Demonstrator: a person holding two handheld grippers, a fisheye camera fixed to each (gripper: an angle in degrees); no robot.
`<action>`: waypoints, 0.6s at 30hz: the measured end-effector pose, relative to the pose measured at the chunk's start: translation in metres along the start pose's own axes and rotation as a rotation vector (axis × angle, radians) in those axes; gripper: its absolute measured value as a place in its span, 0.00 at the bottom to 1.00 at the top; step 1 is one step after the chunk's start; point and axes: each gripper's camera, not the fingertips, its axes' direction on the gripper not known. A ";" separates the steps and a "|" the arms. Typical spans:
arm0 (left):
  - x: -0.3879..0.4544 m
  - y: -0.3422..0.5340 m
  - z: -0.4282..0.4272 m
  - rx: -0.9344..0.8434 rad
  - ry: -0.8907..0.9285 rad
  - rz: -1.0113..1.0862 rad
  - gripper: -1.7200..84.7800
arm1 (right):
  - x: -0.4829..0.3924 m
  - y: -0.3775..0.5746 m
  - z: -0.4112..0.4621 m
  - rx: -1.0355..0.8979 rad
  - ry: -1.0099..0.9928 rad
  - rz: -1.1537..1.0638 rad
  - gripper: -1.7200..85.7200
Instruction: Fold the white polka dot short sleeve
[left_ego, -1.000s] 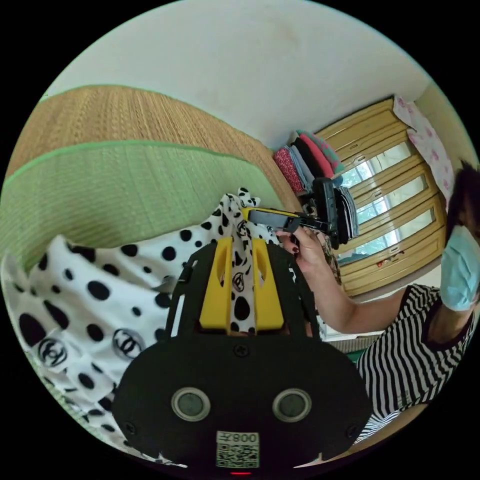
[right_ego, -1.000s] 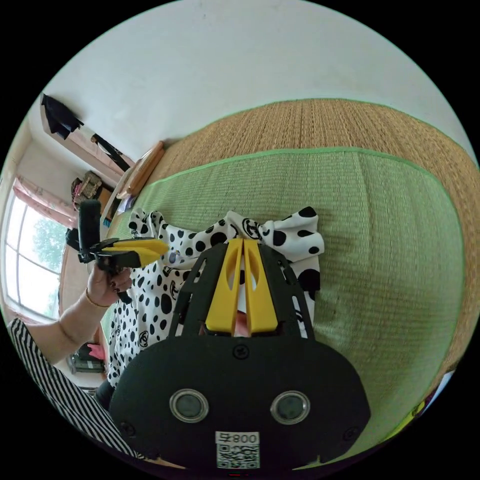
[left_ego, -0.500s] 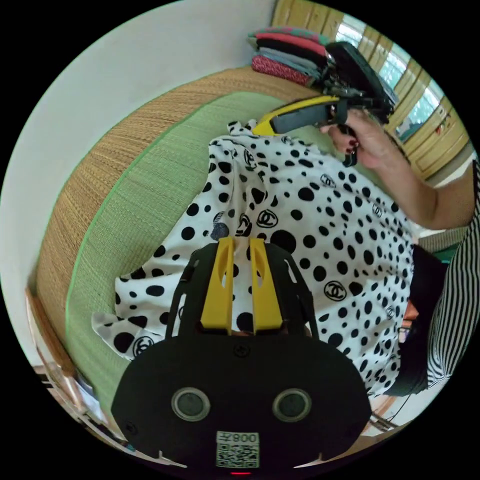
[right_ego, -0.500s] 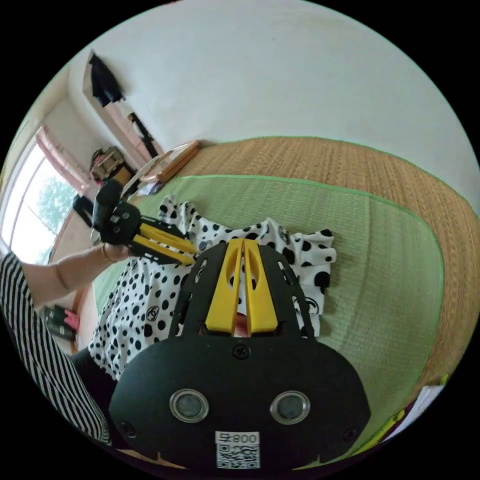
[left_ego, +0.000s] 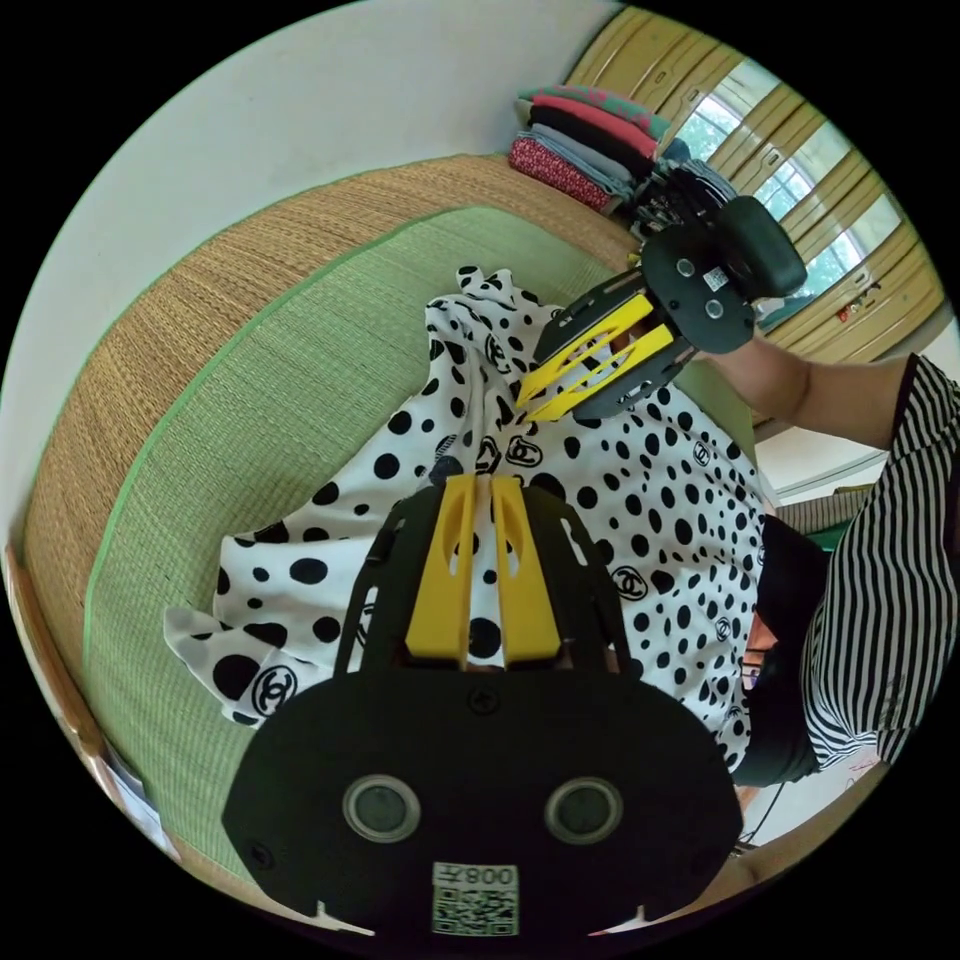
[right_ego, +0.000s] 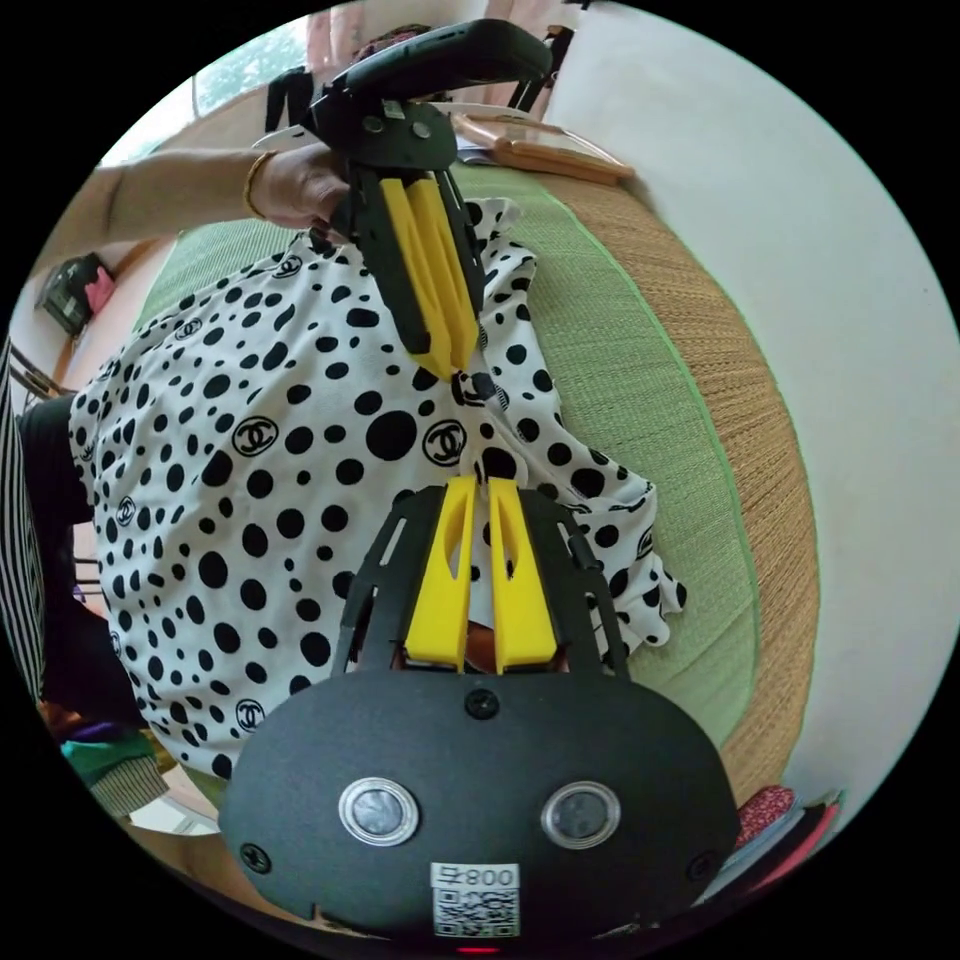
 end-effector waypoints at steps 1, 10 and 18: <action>-0.001 0.001 -0.002 0.011 0.003 0.001 0.08 | 0.000 -0.002 -0.001 -0.002 -0.002 -0.013 0.04; 0.002 -0.024 -0.004 0.058 0.038 0.177 0.11 | 0.026 -0.020 -0.012 -0.008 -0.150 -0.053 0.02; -0.024 -0.043 0.006 -0.072 0.186 0.227 0.04 | 0.083 -0.036 -0.016 -0.038 -0.469 -0.056 0.04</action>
